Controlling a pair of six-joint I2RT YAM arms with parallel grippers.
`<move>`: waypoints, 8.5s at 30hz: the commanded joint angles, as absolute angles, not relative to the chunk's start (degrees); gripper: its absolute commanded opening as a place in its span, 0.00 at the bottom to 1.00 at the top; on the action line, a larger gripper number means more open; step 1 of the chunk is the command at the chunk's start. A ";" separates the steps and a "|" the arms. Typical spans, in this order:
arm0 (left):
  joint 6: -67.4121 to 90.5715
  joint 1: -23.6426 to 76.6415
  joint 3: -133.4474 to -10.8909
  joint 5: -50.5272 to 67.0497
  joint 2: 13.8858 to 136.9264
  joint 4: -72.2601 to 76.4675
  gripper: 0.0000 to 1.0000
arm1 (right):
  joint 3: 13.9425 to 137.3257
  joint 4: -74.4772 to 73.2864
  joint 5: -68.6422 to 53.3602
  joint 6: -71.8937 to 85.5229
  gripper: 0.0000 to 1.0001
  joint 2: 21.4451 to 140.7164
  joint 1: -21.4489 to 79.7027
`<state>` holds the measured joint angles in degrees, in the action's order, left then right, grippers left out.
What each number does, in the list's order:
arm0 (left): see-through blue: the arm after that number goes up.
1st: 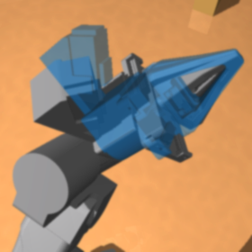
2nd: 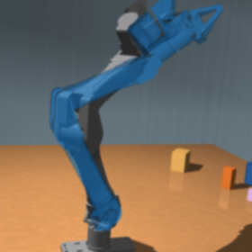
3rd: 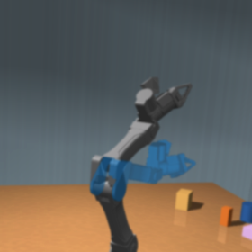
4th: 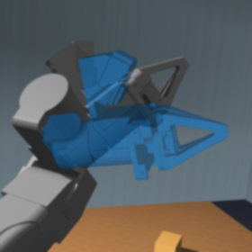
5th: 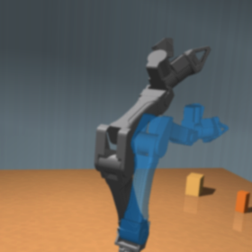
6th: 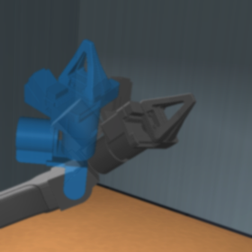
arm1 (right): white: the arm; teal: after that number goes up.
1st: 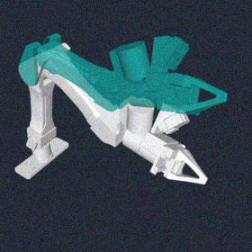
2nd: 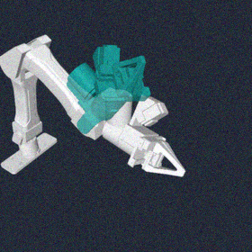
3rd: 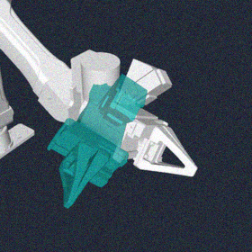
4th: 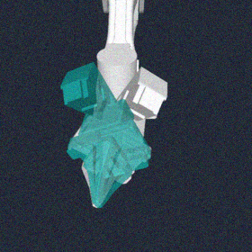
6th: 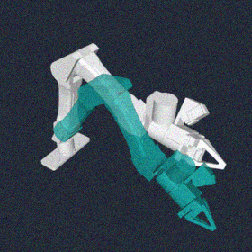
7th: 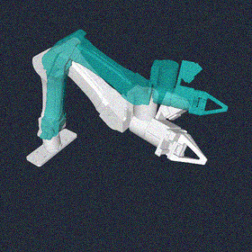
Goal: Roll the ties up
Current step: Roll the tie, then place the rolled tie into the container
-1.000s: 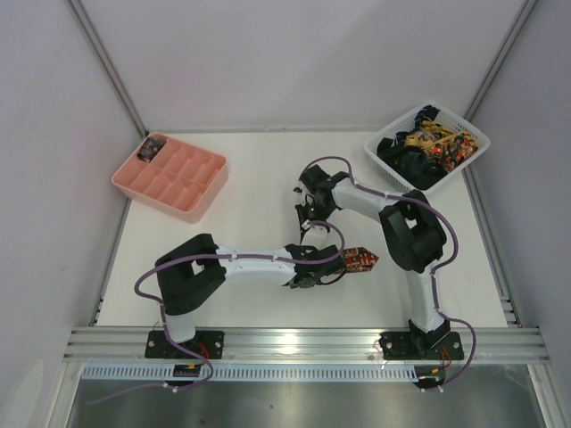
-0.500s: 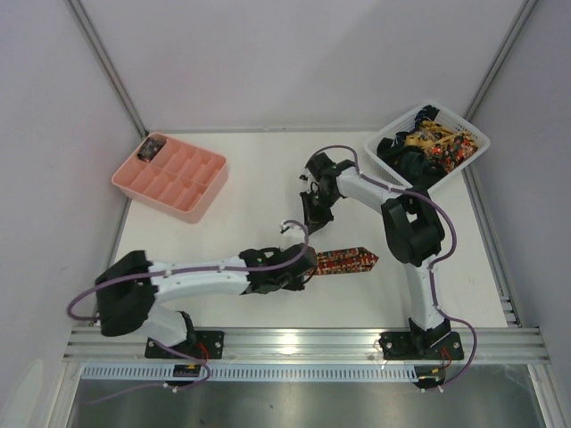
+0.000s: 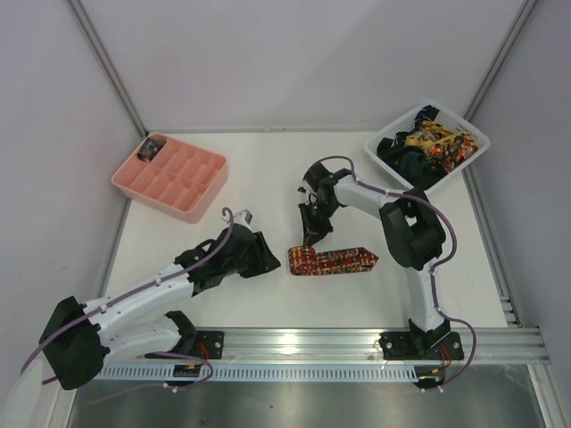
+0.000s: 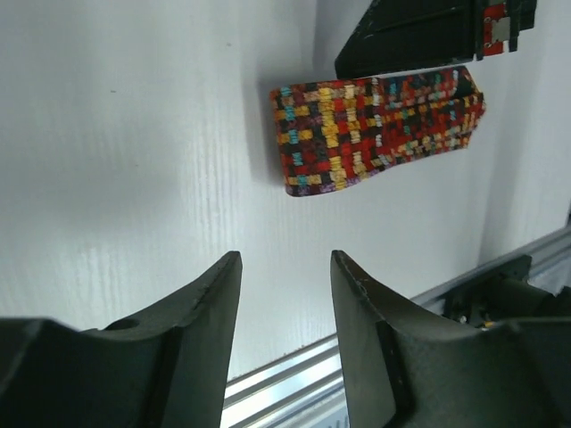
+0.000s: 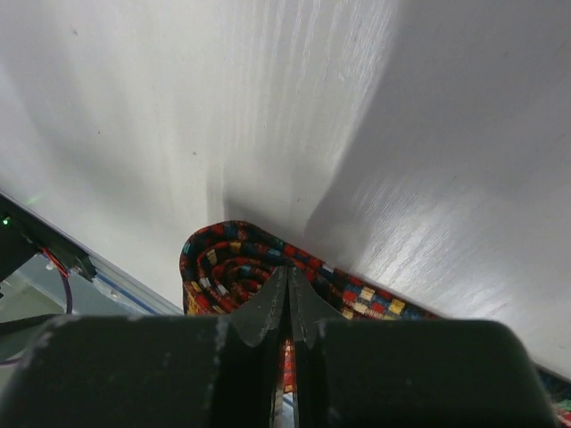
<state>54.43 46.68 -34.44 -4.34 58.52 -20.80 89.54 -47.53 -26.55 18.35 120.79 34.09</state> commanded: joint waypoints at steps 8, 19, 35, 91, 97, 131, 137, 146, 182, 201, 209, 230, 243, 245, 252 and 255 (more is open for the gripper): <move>57.04 41.84 -33.58 14.59 66.27 -9.15 0.65 | 86.13 -46.14 -31.28 22.76 0.06 112.41 34.45; 56.08 38.32 -33.12 21.71 75.65 2.29 0.73 | 77.18 -42.81 -34.89 26.01 0.07 110.22 33.93; 57.74 38.58 -33.05 23.65 79.01 4.66 0.74 | 73.75 -45.79 -28.74 20.31 0.22 99.33 31.20; 56.95 48.86 -60.29 22.50 97.03 -6.59 0.67 | 53.53 -33.22 -37.09 24.61 0.12 95.02 23.56; 56.51 50.18 -63.28 22.85 99.67 -7.47 0.67 | 51.86 -35.67 -35.25 25.66 0.13 93.34 21.80; 49.31 48.43 -59.35 26.37 85.09 -7.55 0.71 | 56.42 -44.04 -40.43 22.41 0.23 85.69 18.17; 49.04 43.51 -51.43 23.82 76.12 -10.37 0.72 | 58.79 -39.82 -40.25 27.51 0.26 87.62 23.37; 51.77 40.34 -43.07 21.89 72.24 -10.20 0.74 | 59.07 -41.83 -35.25 23.13 0.35 94.48 24.44; 60.03 46.84 -51.94 33.49 102.56 12.65 0.77 | 52.91 -42.28 -35.86 17.40 0.37 91.58 16.26; 60.65 48.60 -53.79 33.40 108.28 16.08 0.77 | 50.89 -43.33 -35.51 20.66 0.37 87.18 14.41; 60.38 48.69 -53.88 33.92 108.46 16.79 0.77 | 48.52 -40.61 -33.84 21.18 0.34 89.29 14.07; 53.88 49.92 -60.29 33.84 112.76 10.02 0.78 | 46.49 -38.67 -32.08 20.13 0.32 92.37 11.87; 53.26 51.06 -61.96 31.82 114.78 8.53 0.65 | 46.05 -38.32 -31.91 19.78 0.32 93.08 11.87; 53.35 51.42 -62.49 30.77 115.22 7.48 0.58 | 46.05 -38.32 -31.82 19.69 0.33 93.08 11.87; 53.35 51.94 -64.51 29.62 116.81 6.06 0.29 | 46.14 -38.14 -31.73 19.78 0.32 93.43 11.95; 52.82 52.03 -65.65 29.88 117.33 4.92 0.10 | 46.23 -38.06 -31.64 19.69 0.33 93.43 11.87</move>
<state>54.83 50.35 -63.26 32.77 115.11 5.82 46.57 -40.47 -32.88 20.64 92.36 11.64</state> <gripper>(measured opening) 0.471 0.326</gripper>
